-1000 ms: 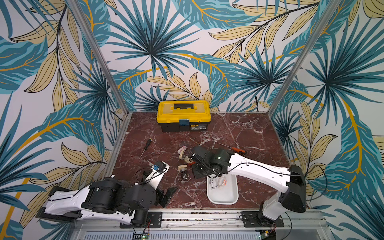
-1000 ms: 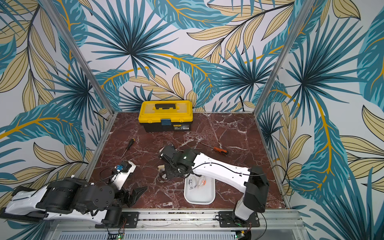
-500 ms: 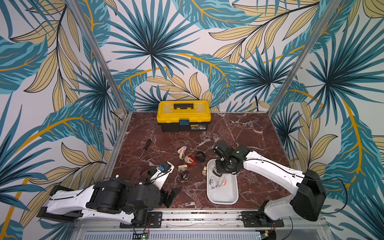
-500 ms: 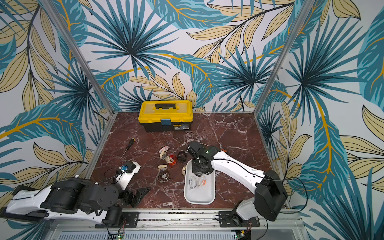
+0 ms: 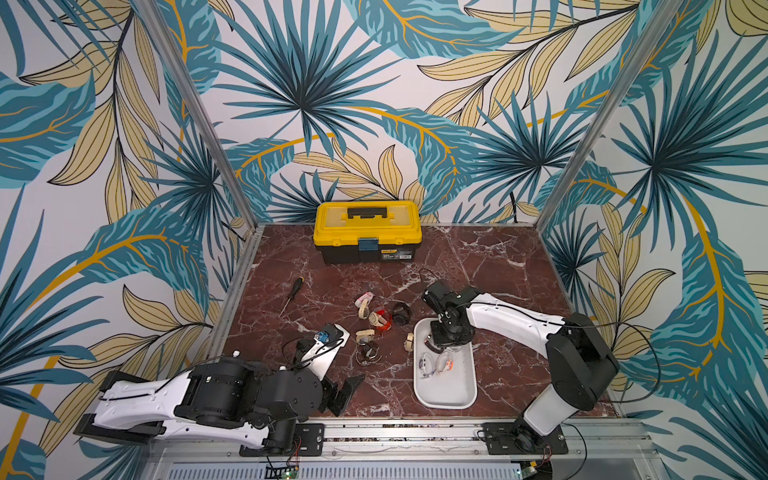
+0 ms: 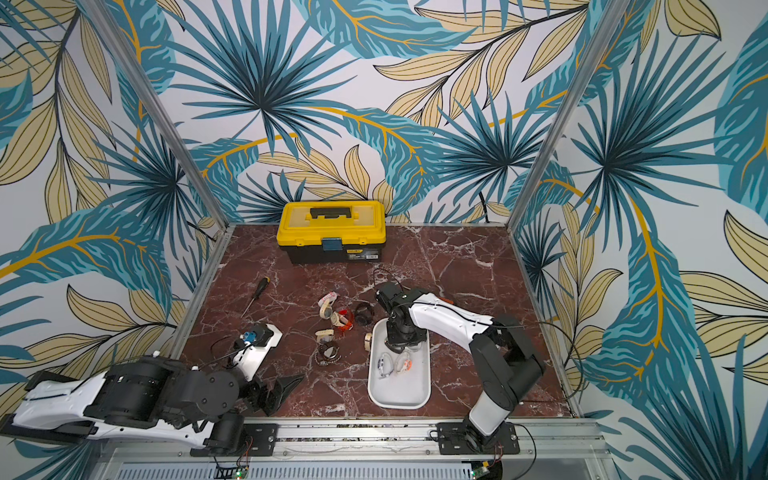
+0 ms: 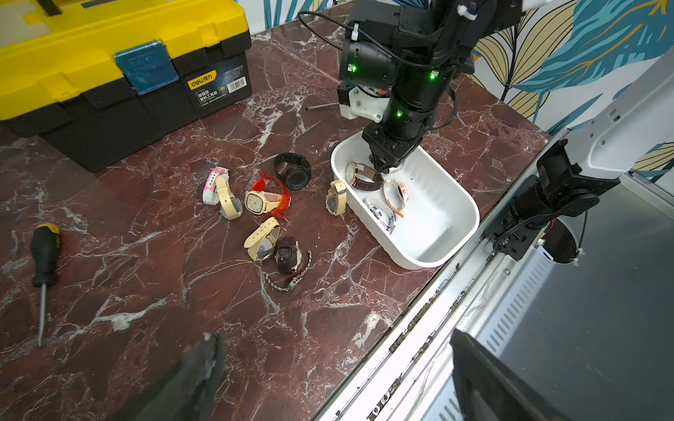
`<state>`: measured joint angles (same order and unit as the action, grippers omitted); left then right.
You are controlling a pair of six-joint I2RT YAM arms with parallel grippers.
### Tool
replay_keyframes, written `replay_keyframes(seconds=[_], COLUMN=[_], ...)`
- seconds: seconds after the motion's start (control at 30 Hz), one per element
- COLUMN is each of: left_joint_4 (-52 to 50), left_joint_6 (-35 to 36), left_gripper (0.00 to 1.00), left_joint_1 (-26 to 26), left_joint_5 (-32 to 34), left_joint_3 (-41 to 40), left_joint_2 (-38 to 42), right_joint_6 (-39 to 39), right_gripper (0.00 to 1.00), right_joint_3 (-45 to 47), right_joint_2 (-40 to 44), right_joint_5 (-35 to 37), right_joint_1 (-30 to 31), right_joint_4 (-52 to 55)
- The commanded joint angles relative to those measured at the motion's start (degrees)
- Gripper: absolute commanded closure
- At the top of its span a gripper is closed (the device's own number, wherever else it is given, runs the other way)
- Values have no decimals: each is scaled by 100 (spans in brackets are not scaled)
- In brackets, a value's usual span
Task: Put the watch into the storage box
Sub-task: Place the watch in the storage box.
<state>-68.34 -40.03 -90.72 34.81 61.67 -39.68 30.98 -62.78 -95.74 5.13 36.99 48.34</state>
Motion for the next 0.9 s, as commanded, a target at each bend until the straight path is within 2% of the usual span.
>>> replay_keyframes(seconds=[0.0,0.2,0.37,0.47,0.63,0.73,0.83,0.87], left_joint_4=[94,105,179,251,426,350,264,246], left_joint_6=[-40,-33,-39,-66,-121,-431,-778,-881], left_gripper=[0,0,0,0,0,0,0,0], left_joint_1=[-12,-16,-16,-16,-8,42,348,543], left_joint_5=[61,70,109,153,256,397,201,28], left_joint_3=[-164,-189,-225,-234,-330,-362,-431,-474], left_joint_2=[105,110,110,110,63,-58,-185,-225], right_joint_6=[-144,-138,-104,-71,32,46,51,55], right_gripper=[84,80,65,62,57,50,38,31], right_joint_3=[-94,-41,-49,-82,-138,-92,54,130], right_joint_2=[-136,-272,-180,24,691,1287,2063,2401], right_joint_5=[36,-23,-95,-82,-228,-389,-600,-661], right_joint_1=[-39,-61,-64,-55,-49,-33,-8,9], right_joint_4=[-33,-123,-90,1,170,239,279,290])
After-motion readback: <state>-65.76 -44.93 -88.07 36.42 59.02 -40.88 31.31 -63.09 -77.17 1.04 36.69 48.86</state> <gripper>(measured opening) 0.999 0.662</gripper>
